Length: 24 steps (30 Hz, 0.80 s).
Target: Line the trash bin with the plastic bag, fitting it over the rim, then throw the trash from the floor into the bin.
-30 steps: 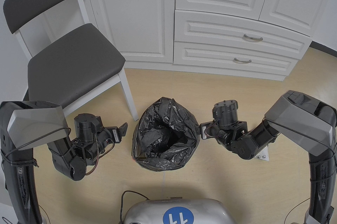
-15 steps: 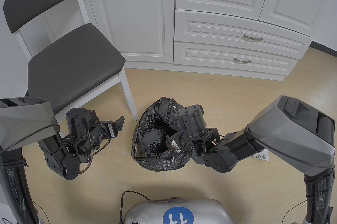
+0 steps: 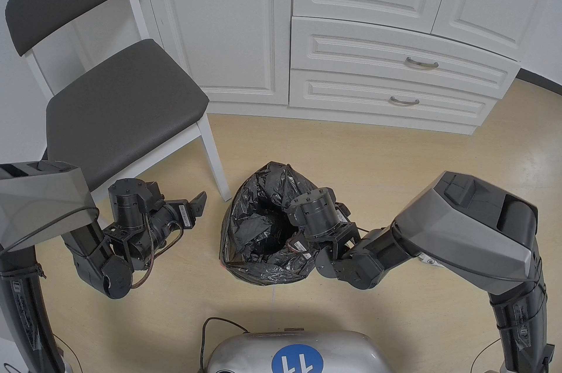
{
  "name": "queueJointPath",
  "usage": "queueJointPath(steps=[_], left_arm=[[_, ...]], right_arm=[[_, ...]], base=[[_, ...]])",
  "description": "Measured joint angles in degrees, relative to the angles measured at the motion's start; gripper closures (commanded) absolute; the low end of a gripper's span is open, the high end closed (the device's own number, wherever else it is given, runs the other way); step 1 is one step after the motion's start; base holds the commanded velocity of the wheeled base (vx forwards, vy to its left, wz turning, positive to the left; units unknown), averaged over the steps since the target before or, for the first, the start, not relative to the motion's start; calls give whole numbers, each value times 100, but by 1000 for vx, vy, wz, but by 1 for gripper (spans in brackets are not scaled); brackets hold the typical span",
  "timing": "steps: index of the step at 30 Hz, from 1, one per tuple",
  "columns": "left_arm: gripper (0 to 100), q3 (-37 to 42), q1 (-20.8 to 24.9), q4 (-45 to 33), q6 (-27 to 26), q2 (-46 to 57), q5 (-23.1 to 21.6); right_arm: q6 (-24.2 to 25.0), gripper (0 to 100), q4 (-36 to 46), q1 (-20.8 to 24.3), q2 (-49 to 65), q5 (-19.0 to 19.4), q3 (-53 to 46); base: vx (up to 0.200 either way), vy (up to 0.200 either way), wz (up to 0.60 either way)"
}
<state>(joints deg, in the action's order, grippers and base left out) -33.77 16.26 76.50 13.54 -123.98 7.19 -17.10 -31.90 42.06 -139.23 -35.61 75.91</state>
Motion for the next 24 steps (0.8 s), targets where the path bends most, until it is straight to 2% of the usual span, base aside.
queueJointPath(steps=[5,6,19,24], left_arm=[[0,0,-1,13,2,2,0],[0,0,-1,13,5,0,0],[0,10,-4,30,5,6,5],[0,15,-1,28,6,6,6]], right_arm=[[11,0,0,-121,-44,-104,52],[13,100,0,-140,-46,-106,60],[77,100,-11,-502,180,-106,93],[329,100,-23,-673,233,-108,333]], base=[[0,0,0],[0,0,0],[0,0,0],[0,0,0]])
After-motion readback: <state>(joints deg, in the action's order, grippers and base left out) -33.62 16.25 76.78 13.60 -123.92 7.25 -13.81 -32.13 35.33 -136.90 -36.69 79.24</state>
